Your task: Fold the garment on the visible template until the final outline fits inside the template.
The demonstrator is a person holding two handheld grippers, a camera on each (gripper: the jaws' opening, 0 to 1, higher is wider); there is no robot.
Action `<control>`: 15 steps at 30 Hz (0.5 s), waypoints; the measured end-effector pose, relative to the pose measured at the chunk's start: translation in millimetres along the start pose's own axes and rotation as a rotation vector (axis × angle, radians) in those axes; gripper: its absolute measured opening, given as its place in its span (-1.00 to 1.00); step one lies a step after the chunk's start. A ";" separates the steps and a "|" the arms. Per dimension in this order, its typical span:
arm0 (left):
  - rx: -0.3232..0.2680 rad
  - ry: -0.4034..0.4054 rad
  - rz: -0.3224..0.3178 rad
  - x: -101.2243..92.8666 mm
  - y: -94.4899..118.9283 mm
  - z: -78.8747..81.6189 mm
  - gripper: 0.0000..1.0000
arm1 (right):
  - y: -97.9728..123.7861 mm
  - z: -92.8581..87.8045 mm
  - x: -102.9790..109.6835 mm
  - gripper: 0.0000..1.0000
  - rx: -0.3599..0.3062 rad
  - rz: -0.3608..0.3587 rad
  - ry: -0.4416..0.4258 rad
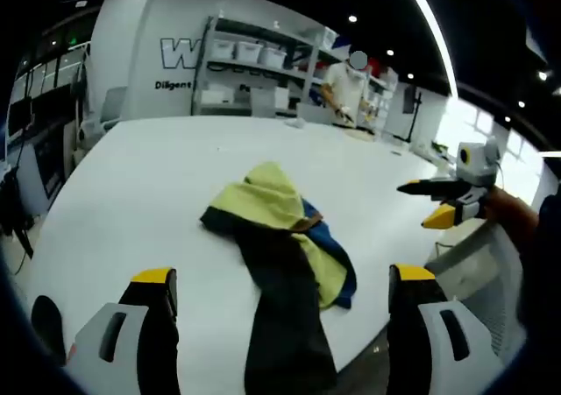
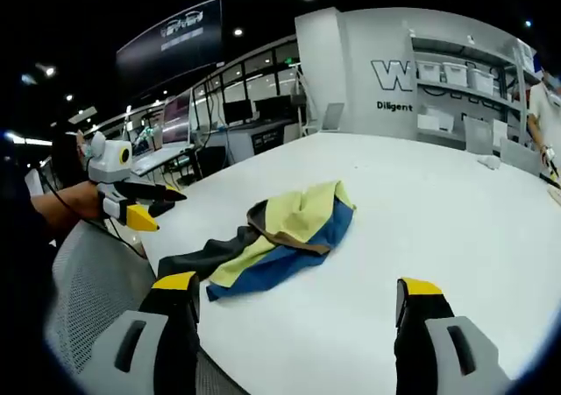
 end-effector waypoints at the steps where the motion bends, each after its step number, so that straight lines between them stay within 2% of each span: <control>1: 0.000 0.001 0.000 -0.1 -0.1 0.0 0.89 | 0.0 0.0 -0.2 0.90 0.001 0.000 0.000; 15: 0.010 -0.006 -0.004 -1.0 -0.7 -1.7 0.88 | 0.4 -0.7 0.2 0.89 0.003 0.002 0.004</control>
Point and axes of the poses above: the point that each gripper's makers call its tool centre point, and the gripper's own axes: y roughly backward along the fingers, x roughly to its left, z roughly out of its top, the point moved 1 cm from there along y, roughly backward along the fingers, and after that the axes turned 15 degrees about -x, right-handed, at the moved point
